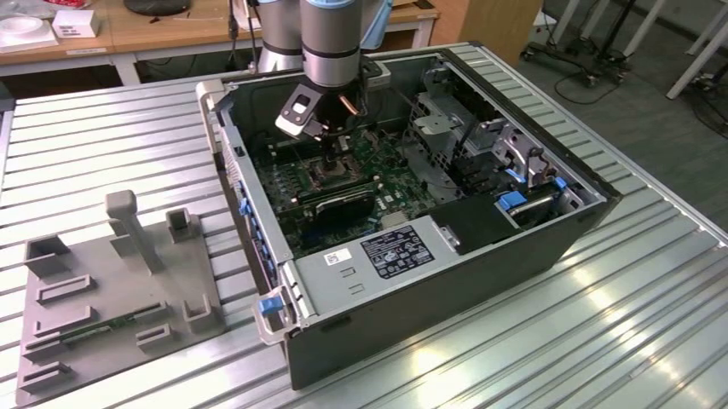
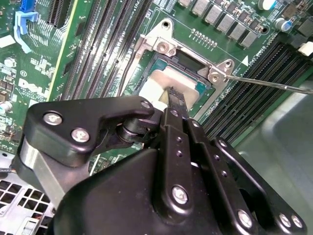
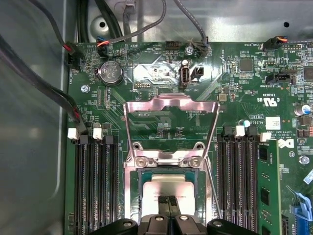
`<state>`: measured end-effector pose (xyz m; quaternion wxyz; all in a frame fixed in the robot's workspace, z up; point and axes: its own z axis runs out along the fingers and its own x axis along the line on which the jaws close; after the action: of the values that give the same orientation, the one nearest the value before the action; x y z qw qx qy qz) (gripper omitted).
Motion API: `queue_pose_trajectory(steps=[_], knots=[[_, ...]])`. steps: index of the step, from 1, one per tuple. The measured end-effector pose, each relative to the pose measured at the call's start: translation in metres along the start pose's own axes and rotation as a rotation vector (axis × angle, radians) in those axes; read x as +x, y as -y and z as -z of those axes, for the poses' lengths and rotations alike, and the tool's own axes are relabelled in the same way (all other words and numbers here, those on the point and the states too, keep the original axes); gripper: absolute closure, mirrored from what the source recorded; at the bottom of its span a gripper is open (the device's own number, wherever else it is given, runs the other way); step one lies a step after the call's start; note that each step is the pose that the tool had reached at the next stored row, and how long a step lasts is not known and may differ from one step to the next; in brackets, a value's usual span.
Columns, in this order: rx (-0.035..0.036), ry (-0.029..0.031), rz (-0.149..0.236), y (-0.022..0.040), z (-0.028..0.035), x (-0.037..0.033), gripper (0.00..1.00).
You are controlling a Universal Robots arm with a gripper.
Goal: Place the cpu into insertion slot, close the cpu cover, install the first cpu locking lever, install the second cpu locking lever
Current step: 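Place the cpu into insertion slot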
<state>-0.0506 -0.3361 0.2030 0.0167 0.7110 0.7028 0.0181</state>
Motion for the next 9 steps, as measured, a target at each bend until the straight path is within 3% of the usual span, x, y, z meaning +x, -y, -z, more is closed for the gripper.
queue_pose_trajectory(steps=[9], knots=[[0.0007, 0.001, 0.0, 0.0004, -0.0037, 0.0002, 0.89]])
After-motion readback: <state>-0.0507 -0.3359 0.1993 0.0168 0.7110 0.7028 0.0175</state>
